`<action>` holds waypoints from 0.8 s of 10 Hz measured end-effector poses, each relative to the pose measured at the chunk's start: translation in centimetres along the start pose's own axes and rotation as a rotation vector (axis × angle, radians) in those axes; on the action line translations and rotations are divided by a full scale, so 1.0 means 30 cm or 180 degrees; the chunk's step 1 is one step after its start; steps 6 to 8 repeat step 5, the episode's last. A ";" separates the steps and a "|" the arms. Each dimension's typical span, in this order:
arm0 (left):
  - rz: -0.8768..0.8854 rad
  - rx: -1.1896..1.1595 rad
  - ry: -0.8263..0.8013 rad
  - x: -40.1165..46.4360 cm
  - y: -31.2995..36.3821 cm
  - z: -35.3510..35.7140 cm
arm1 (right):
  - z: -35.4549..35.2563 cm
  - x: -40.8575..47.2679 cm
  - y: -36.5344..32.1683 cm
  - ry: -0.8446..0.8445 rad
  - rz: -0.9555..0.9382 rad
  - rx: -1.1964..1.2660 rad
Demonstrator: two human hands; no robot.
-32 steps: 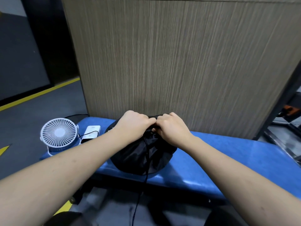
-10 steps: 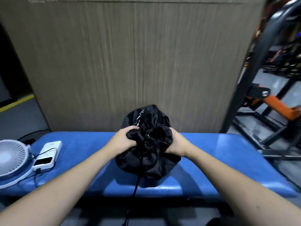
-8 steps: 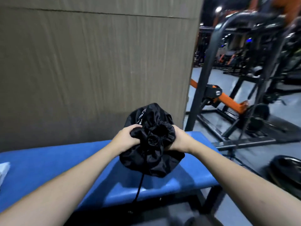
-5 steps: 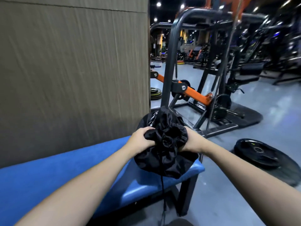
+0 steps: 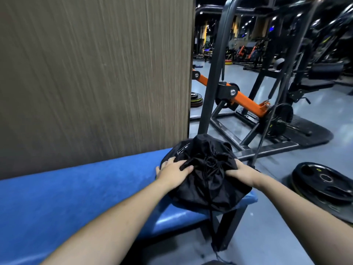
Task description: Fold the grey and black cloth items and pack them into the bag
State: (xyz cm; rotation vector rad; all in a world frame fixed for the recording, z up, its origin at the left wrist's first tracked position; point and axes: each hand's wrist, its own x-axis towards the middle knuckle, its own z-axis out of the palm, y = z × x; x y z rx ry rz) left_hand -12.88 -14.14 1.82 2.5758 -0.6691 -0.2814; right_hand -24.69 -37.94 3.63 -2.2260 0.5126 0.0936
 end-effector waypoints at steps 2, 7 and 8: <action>0.0001 -0.0226 0.0515 -0.030 0.032 -0.080 | 0.013 -0.026 -0.007 0.0591 0.0248 -0.0026; 0.0380 -0.0288 0.0200 -0.345 -0.133 -0.345 | 0.031 -0.088 0.038 0.1230 0.0152 -0.0792; 0.0380 -0.0288 0.0200 -0.345 -0.133 -0.345 | 0.031 -0.088 0.038 0.1230 0.0152 -0.0792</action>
